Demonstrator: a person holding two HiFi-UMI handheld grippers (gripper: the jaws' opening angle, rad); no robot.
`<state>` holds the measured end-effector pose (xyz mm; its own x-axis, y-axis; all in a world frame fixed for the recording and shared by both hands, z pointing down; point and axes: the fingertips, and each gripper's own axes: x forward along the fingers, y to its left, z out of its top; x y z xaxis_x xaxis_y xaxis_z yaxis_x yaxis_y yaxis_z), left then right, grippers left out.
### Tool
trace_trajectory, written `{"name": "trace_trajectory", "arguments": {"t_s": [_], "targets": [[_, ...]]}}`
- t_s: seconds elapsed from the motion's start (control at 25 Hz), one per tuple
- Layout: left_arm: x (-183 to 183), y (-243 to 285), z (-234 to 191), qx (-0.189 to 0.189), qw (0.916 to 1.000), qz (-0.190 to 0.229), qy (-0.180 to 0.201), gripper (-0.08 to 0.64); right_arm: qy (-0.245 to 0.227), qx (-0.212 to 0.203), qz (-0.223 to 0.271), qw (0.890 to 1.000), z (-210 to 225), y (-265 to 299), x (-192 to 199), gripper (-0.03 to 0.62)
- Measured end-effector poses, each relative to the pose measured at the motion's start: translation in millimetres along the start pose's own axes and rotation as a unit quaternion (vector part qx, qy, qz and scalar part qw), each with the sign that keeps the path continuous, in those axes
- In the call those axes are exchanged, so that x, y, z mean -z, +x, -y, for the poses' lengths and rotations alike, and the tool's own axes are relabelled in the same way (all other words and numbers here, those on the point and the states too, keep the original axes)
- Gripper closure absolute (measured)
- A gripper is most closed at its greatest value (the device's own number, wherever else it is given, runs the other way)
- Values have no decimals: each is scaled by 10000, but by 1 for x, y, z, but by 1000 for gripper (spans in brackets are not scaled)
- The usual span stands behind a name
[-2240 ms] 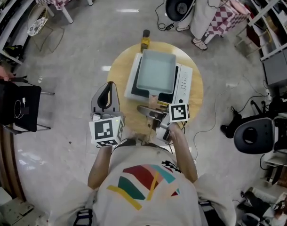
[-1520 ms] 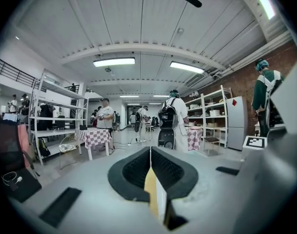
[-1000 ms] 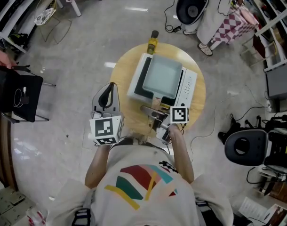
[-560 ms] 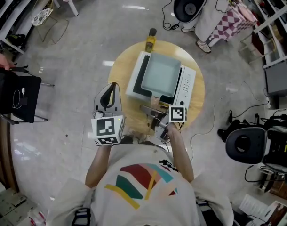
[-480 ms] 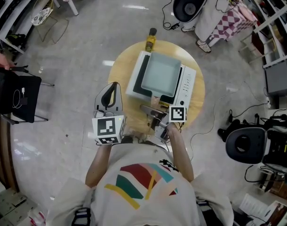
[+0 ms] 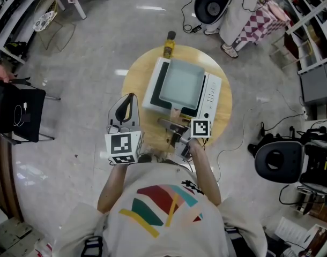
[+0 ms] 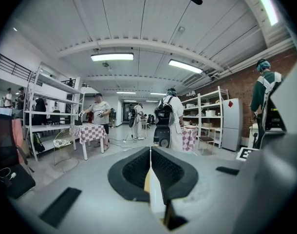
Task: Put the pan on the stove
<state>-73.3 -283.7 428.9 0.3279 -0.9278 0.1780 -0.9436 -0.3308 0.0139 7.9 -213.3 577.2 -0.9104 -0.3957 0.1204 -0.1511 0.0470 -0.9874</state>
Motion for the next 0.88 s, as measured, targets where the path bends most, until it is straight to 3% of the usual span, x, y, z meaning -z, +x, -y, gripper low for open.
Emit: {"name": "trace_trajectory", "arguments": {"t_s": [0.08, 0.2, 0.28, 0.48, 0.56, 0.68, 0.88], "targets": [[1, -2, -1, 11, 10000, -2, -1, 554, -66, -52, 22, 10000, -3, 3, 1, 558], [0, -4, -2, 11, 10000, 11, 4, 554, -536, 147, -9, 9985, 2, 1, -4, 560], [0, -3, -2, 13, 10000, 19, 4, 554, -446, 161, 57, 9989, 3, -1, -4, 557], [3, -6, -6, -18, 10000, -1, -16, 554, -712, -24, 125, 9974, -1, 0, -3, 544], [5, -9, -8, -24, 10000, 9, -37, 554, -920, -345, 49, 9952, -11, 4, 2, 518], [6, -10, -9, -2, 10000, 19, -44, 554, -650, -656, 22, 9957, -16, 4, 8, 428], [6, -12, -7, 56, 10000, 41, -9, 554, -431, -707, 193, 9964, -12, -1, 11, 414]]}}
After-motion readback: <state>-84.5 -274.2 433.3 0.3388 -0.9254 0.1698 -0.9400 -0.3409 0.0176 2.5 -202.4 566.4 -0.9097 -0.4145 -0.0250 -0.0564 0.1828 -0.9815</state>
